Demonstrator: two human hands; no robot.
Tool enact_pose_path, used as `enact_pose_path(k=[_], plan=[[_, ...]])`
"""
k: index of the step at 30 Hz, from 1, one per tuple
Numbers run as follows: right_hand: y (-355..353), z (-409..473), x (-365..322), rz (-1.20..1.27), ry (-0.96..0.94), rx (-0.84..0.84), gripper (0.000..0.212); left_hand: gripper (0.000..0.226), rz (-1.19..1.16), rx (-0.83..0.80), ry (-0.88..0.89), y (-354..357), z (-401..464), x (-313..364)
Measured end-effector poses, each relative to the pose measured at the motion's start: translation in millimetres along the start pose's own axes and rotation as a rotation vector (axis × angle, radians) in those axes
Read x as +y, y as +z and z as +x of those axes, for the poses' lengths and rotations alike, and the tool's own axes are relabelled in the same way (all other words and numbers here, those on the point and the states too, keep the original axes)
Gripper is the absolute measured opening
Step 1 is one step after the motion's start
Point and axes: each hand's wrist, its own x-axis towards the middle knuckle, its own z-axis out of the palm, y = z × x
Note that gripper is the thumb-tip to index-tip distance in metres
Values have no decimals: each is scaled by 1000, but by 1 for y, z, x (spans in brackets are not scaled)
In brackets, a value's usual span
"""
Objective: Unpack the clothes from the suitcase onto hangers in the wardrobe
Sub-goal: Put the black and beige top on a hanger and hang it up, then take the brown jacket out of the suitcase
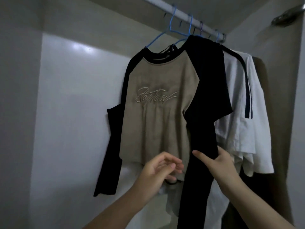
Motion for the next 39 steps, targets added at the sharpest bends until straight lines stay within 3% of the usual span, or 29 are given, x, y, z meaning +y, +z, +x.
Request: enact_pose_path(k=[3, 7, 15, 20, 25, 31, 39], plan=[[8, -31, 26, -33, 42, 23, 20, 17, -14, -32, -59, 1, -17, -19], [3, -67, 57, -75, 136, -71, 22, 17, -31, -60, -125, 15, -35, -39], [-50, -159, 94, -153, 255, -137, 28, 18, -116, -226, -234, 66, -74, -71], [-100, -208, 104, -201, 344, 18, 32, 18, -137, -335, -285, 113, -92, -90], [-153, -261, 107, -210, 442, 181, 23, 19, -150, -431, -334, 169, -116, -100], [-214, -354, 108, -188, 624, 299, 31, 21, -194, -538, -432, 242, -153, -107], [-331, -498, 75, -151, 757, 661, 28, 21, -228, -778, -560, 381, -246, -99]])
